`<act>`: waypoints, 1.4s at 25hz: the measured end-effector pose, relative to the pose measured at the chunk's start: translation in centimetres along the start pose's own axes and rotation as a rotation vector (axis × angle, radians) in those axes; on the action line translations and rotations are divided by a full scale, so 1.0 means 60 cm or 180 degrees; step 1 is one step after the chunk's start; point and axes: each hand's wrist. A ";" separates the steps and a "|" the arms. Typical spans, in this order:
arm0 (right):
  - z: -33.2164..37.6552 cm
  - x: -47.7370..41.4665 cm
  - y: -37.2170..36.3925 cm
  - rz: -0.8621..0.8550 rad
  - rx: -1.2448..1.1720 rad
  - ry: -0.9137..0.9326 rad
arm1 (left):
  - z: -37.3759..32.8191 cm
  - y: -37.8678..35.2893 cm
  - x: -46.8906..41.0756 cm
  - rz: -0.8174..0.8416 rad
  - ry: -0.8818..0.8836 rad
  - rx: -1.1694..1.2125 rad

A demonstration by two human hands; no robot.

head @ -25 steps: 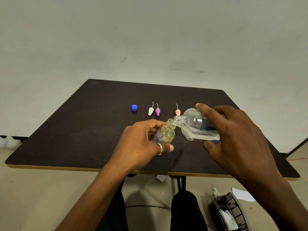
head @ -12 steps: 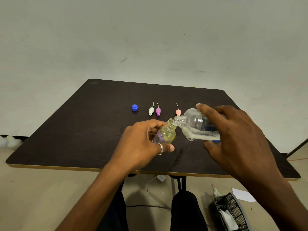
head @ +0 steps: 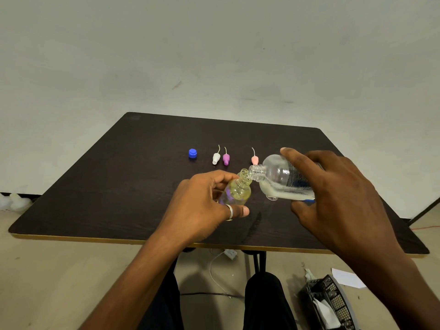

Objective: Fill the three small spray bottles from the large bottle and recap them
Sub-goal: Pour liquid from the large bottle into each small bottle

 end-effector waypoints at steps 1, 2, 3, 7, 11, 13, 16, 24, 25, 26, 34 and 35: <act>0.000 0.000 0.000 -0.0005 -0.0012 0.0004 | 0.000 0.000 0.000 0.0001 -0.0006 -0.0011; 0.000 0.000 0.000 -0.0009 -0.0022 0.0003 | 0.000 0.000 0.000 0.0000 -0.0009 -0.0018; 0.000 0.000 0.000 -0.0011 -0.0029 0.0000 | 0.000 0.000 0.000 -0.0003 -0.0011 -0.0020; 0.001 0.000 0.001 -0.0040 0.0022 0.0018 | 0.000 -0.001 0.000 -0.0013 -0.0011 -0.0002; -0.001 0.000 -0.002 -0.0026 0.0019 0.0022 | 0.000 -0.001 -0.001 0.0016 0.0025 0.0013; -0.001 0.001 -0.003 -0.0022 0.0040 0.0016 | 0.000 -0.001 0.000 0.0011 0.0031 0.0025; -0.001 0.001 -0.003 -0.0055 0.0046 0.0027 | 0.000 -0.001 0.001 0.0012 0.0032 0.0038; 0.000 0.001 -0.001 -0.0036 0.0064 0.0015 | 0.001 -0.001 0.001 0.0009 0.0017 0.0049; 0.000 0.001 0.000 -0.0028 0.0070 0.0013 | 0.000 -0.001 0.001 0.0008 0.0019 0.0049; 0.000 0.001 0.000 -0.0023 0.0070 0.0008 | 0.000 -0.001 0.002 0.0013 0.0022 0.0039; -0.001 0.002 -0.001 -0.0011 0.0054 -0.0003 | -0.001 -0.001 0.003 0.0006 0.0040 0.0044; -0.001 0.001 -0.001 -0.0018 0.0059 0.0003 | -0.001 -0.002 0.003 0.0002 0.0035 0.0038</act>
Point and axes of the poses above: each hand's wrist, its own x-axis away from the middle knuckle, its own y-axis out of the back of the hand, z = x × y, and after that the axes turned 1 degree about -z, right-handed
